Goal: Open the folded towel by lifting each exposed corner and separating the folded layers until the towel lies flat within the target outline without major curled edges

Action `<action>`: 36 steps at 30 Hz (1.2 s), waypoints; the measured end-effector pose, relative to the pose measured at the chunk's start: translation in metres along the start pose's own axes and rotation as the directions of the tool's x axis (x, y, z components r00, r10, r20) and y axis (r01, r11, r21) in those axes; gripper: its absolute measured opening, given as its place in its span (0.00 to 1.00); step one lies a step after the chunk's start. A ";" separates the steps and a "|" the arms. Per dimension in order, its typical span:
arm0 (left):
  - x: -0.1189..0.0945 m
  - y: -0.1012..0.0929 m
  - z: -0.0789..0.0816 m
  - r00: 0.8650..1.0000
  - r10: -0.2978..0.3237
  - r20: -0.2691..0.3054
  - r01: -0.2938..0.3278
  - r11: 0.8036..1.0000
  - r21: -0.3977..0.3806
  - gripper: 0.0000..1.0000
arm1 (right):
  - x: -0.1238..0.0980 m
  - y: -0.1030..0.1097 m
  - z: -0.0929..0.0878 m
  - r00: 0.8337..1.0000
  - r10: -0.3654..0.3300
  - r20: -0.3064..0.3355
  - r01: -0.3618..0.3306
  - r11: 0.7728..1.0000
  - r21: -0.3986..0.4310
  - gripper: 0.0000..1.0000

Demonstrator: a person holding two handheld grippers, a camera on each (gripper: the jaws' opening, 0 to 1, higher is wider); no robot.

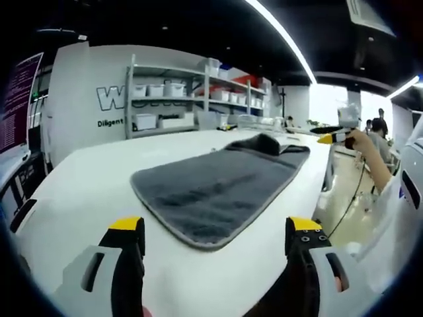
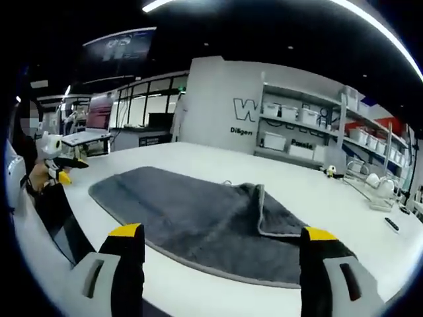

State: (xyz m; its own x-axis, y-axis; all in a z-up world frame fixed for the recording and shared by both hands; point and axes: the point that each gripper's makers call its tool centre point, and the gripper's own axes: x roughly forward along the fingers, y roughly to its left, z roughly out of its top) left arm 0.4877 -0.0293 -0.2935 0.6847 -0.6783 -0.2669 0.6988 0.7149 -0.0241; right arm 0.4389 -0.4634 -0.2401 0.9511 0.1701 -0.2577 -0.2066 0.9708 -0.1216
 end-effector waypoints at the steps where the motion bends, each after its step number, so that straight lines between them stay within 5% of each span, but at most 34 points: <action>1: 0.000 0.001 0.000 1.000 0.002 0.001 -0.002 1.000 -0.001 0.86 | 0.000 0.000 0.000 1.000 0.000 0.002 0.000 1.000 0.000 0.99; 12: 0.000 0.001 0.003 1.000 0.003 0.021 -0.004 1.000 0.020 0.86 | -0.001 -0.001 0.002 1.000 -0.002 0.002 0.002 1.000 0.000 0.97; 14: -0.002 -0.008 -0.002 0.999 -0.046 -0.011 0.046 0.999 -0.015 0.73 | -0.001 0.000 0.002 1.000 -0.001 0.002 0.001 1.000 -0.005 0.97; 17: -0.007 -0.029 -0.017 0.978 -0.178 -0.105 0.162 0.976 -0.145 0.32 | -0.001 0.001 0.003 1.000 0.002 0.007 -0.002 1.000 -0.003 0.96; 18: -0.006 -0.031 -0.016 0.975 -0.202 -0.096 0.190 0.974 -0.122 0.31 | -0.002 0.001 0.003 1.000 0.002 0.008 -0.002 1.000 -0.002 0.96; 20: -0.001 -0.029 -0.008 0.983 -0.178 -0.036 0.174 0.979 -0.102 0.36 | -0.002 0.001 0.004 1.000 0.003 0.009 -0.003 1.000 -0.009 0.95; 33: 0.002 -0.035 0.009 0.976 -0.204 0.081 0.204 0.979 0.001 0.40 | -0.002 0.001 0.001 1.000 0.007 0.005 -0.007 1.000 -0.008 0.93; 36: 0.000 -0.034 0.026 0.962 -0.193 0.192 0.179 0.980 0.086 0.45 | -0.001 0.001 0.000 1.000 0.009 0.002 -0.009 1.000 -0.009 0.93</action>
State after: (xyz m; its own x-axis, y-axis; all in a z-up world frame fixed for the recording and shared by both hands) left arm 0.4694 -0.0583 -0.2680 0.5636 -0.8233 -0.0673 0.8255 0.5642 0.0114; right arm 0.4376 -0.4622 -0.2400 0.9497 0.1796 -0.2565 -0.2175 0.9677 -0.1278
